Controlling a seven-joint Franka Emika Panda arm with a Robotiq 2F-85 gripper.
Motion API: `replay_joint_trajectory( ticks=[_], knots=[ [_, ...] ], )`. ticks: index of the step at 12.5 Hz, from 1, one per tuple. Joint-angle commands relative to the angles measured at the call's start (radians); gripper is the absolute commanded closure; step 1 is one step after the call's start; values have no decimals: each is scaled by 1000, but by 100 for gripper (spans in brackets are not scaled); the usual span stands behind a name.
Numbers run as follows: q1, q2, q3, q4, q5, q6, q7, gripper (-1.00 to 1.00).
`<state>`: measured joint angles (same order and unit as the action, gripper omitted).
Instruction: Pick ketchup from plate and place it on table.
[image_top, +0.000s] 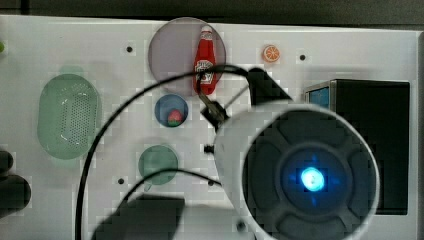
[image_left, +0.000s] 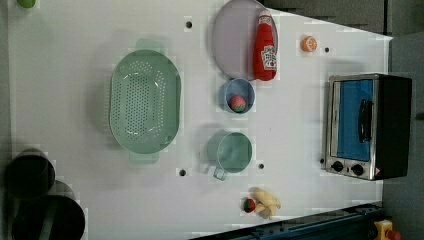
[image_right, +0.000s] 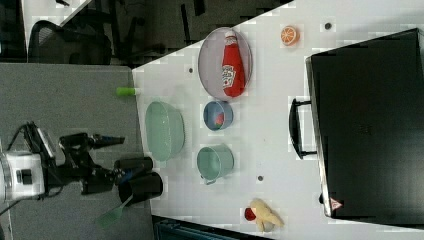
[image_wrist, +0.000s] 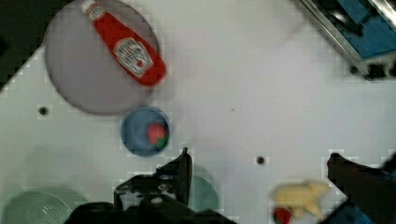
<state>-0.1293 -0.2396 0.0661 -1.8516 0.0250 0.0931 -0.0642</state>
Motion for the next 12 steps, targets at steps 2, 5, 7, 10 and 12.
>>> replay_joint_trajectory(
  ticks=[2, 5, 7, 10, 12],
  knots=[
    [11, 217, 43, -39, 6, 104, -42, -100],
    [19, 338, 65, -31, 6, 216, -115, -100],
    [20, 418, 75, -19, 6, 299, -232, -100],
    [20, 535, 75, 8, 5, 419, -418, -100],
    [20, 609, 75, 32, 4, 478, -513, -100]
  ],
)
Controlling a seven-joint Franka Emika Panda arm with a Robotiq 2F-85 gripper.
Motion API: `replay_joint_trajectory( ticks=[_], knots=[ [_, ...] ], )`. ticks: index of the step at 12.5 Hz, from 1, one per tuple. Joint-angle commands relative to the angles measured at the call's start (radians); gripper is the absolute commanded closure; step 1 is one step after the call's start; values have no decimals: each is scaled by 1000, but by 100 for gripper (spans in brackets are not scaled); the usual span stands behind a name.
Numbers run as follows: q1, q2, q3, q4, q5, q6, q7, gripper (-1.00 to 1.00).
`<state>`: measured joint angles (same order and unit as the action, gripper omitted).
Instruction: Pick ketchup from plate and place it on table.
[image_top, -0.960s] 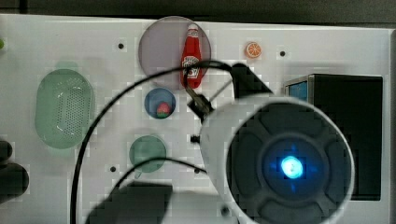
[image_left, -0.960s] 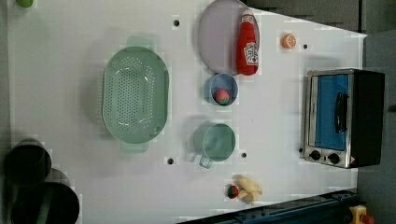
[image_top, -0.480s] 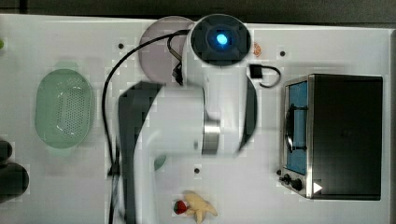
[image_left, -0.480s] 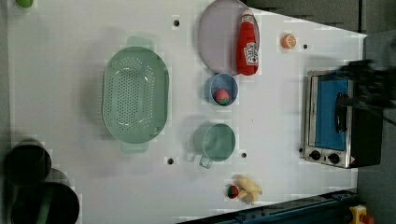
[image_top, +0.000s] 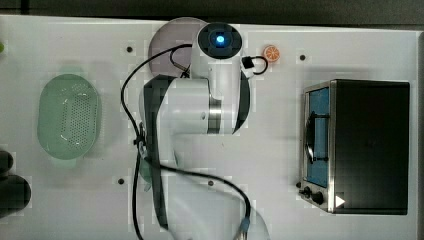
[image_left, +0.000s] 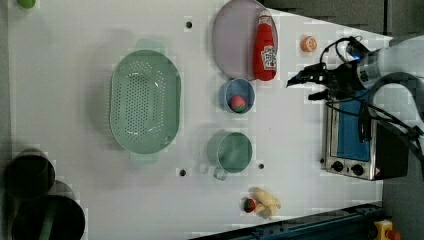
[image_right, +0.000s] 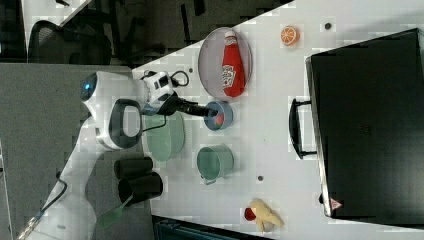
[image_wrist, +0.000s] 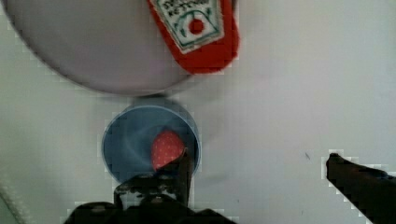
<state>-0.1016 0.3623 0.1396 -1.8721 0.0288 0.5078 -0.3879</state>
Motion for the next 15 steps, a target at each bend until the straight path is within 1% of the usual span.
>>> replay_joint_trajectory(
  ticks=[1, 3, 6, 10, 13, 15],
  knots=[
    [-7, 42, 1, 67, -2, 82, -225, -100],
    [-5, 113, 2, 107, -5, 105, -247, -100],
    [-1, 218, 2, 189, -37, 106, -258, -100],
    [11, 352, 3, 306, -62, 138, -352, -100],
    [18, 432, 2, 356, -66, 200, -362, -100],
    [20, 470, 2, 366, -84, 252, -363, -100]
  ],
)
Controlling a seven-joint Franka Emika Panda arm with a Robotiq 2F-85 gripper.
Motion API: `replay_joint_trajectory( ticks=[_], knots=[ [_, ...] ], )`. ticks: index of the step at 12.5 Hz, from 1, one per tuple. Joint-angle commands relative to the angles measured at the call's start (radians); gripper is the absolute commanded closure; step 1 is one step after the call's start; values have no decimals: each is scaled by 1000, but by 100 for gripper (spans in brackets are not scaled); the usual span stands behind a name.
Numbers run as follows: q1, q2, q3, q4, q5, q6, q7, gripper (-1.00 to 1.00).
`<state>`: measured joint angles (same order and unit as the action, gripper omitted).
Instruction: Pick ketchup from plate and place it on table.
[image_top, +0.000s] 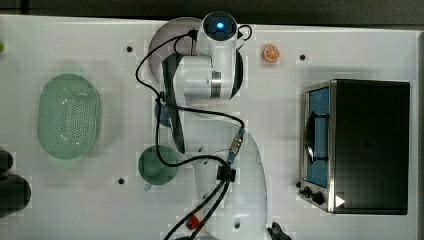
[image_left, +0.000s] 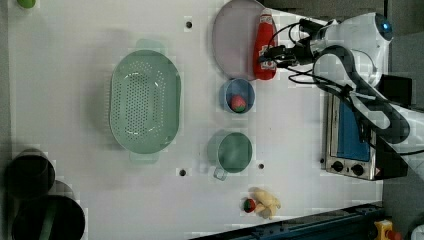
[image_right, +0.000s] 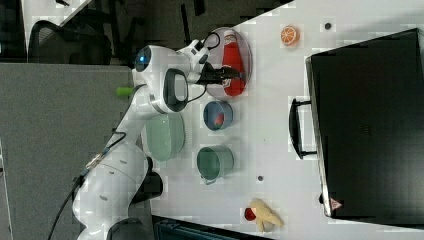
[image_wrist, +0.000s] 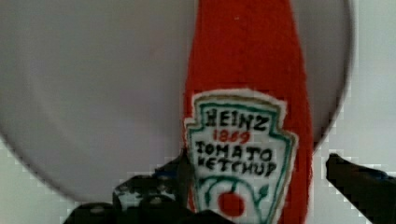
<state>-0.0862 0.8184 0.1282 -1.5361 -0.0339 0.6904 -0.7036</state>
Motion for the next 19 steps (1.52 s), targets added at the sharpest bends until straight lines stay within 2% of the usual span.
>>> replay_joint_trajectory(
  ticks=[1, 6, 7, 10, 13, 16, 19],
  knots=[
    [6, 29, 14, 33, -27, 104, -47, -100],
    [16, 67, 11, 46, -37, 165, -47, -100],
    [16, 67, 9, 48, -37, 165, -46, -91],
    [17, 67, 7, 51, -37, 167, -46, -20],
    [17, 49, 10, 56, -32, 166, -30, -19],
    [16, -26, 20, 72, -27, 146, 14, -19],
    [12, -159, 21, 76, 24, -22, 29, -19]
  ],
)
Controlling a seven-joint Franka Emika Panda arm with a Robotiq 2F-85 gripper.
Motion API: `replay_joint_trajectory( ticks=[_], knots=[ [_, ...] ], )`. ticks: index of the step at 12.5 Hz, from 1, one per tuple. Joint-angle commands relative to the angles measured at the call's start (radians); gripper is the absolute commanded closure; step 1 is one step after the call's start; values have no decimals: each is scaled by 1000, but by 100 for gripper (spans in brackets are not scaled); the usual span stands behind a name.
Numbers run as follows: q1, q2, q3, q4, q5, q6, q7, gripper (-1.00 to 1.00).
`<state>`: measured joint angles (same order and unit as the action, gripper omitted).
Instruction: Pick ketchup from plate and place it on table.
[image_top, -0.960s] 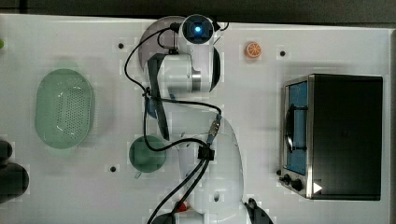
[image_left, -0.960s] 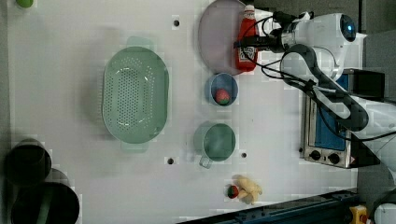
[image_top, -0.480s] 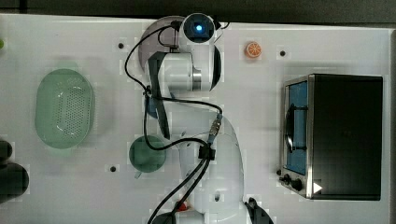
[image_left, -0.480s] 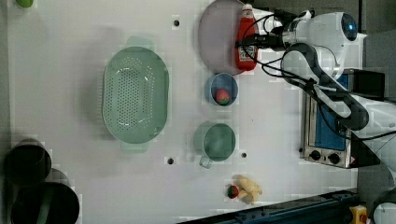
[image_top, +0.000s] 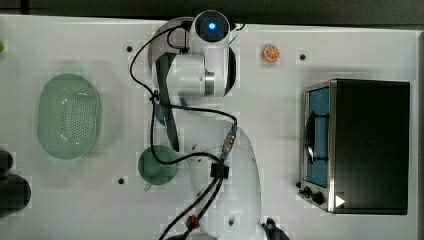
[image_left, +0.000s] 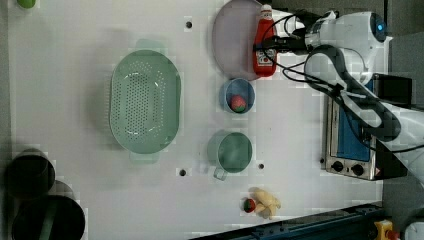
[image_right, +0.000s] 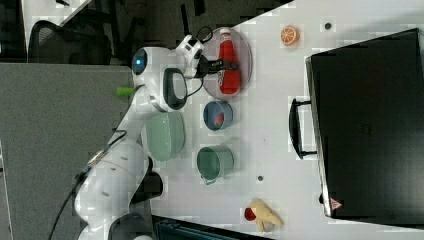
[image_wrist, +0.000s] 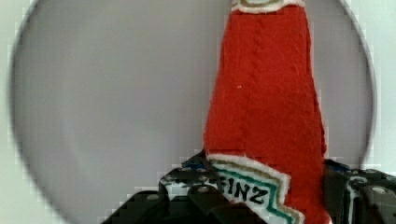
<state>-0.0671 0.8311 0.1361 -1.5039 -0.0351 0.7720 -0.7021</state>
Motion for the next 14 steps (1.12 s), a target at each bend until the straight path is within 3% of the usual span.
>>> replay_joint_trajectory(
  ticks=[1, 3, 7, 14],
  knots=[
    [-12, -220, 12, 44, 59, -189, 28, -19],
    [-28, -308, 7, 42, 104, -314, 29, -19],
    [-53, -462, -32, -4, 106, -473, 82, -19],
    [-62, -690, -119, -307, 104, -532, 84, -19]
  ],
)
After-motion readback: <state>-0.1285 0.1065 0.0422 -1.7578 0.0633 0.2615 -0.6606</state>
